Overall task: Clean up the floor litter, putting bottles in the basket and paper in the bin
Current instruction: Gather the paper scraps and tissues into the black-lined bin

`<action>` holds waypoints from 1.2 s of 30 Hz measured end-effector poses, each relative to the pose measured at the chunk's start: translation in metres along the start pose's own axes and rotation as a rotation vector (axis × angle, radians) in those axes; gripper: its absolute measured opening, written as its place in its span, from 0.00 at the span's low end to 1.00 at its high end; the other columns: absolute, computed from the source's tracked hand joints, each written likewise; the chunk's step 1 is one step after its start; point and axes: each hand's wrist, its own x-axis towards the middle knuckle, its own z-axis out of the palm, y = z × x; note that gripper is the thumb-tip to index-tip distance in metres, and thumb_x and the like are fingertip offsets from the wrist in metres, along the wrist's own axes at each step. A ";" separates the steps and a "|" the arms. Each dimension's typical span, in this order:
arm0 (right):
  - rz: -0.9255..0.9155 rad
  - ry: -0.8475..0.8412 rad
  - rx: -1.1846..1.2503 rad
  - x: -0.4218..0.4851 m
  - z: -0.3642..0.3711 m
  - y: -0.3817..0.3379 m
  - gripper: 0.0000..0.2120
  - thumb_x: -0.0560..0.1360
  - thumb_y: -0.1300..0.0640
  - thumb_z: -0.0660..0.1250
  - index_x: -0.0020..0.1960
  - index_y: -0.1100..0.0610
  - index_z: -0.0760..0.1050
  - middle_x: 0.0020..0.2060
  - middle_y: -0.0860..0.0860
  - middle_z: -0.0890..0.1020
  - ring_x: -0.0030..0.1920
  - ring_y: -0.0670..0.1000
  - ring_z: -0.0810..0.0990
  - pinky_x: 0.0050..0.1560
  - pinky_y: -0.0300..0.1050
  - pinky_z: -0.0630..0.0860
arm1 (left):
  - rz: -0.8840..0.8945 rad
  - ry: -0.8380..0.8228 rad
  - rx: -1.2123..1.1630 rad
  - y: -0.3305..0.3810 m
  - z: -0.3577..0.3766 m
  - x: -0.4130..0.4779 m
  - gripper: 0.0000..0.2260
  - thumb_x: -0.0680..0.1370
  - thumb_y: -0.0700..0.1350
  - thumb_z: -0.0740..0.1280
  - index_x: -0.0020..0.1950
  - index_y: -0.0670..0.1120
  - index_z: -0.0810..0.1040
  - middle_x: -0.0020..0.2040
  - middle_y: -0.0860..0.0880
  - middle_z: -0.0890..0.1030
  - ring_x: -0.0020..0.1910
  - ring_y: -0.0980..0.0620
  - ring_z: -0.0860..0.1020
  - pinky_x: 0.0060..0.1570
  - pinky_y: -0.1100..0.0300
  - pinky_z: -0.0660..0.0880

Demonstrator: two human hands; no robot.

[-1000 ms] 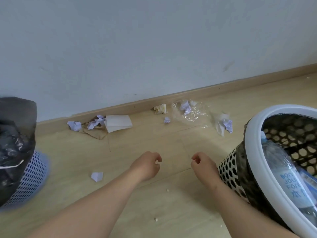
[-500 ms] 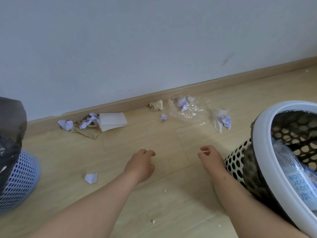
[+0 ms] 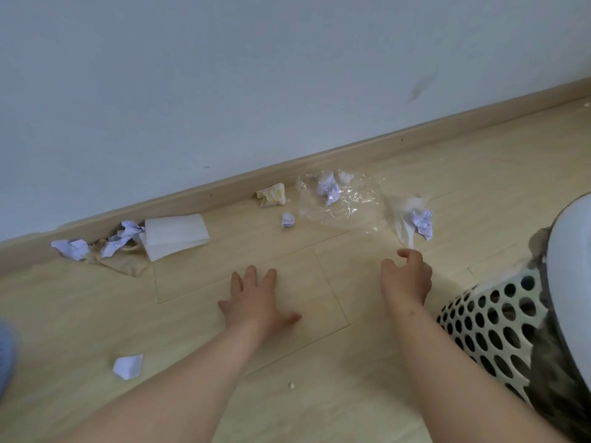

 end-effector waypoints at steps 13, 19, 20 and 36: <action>0.050 -0.001 -0.200 0.094 0.037 -0.051 0.28 0.78 0.41 0.55 0.75 0.46 0.54 0.75 0.54 0.58 0.73 0.60 0.57 0.71 0.57 0.56 | 0.053 -0.035 0.140 -0.003 -0.008 0.009 0.49 0.65 0.62 0.73 0.75 0.62 0.43 0.77 0.53 0.42 0.76 0.40 0.40 0.67 0.33 0.57; -0.228 -0.275 -0.357 0.078 0.072 -0.095 0.37 0.71 0.32 0.58 0.75 0.42 0.51 0.69 0.56 0.69 0.69 0.61 0.66 0.67 0.59 0.62 | 0.075 -0.034 0.150 -0.006 -0.008 0.011 0.49 0.66 0.62 0.72 0.76 0.61 0.42 0.77 0.53 0.41 0.76 0.39 0.39 0.68 0.32 0.54; -0.261 -0.335 -0.421 0.068 0.079 -0.103 0.38 0.69 0.30 0.59 0.74 0.40 0.51 0.68 0.56 0.69 0.69 0.61 0.66 0.67 0.59 0.63 | 0.081 -0.033 0.150 -0.006 -0.008 0.011 0.49 0.66 0.62 0.72 0.76 0.61 0.42 0.77 0.53 0.41 0.75 0.39 0.39 0.68 0.31 0.53; -0.514 -0.359 -0.740 -0.087 0.068 -0.004 0.23 0.76 0.49 0.59 0.71 0.46 0.63 0.67 0.51 0.67 0.65 0.57 0.64 0.61 0.47 0.65 | 0.373 -0.083 0.356 -0.065 0.020 -0.054 0.44 0.71 0.58 0.69 0.77 0.54 0.44 0.78 0.54 0.41 0.76 0.43 0.40 0.73 0.39 0.47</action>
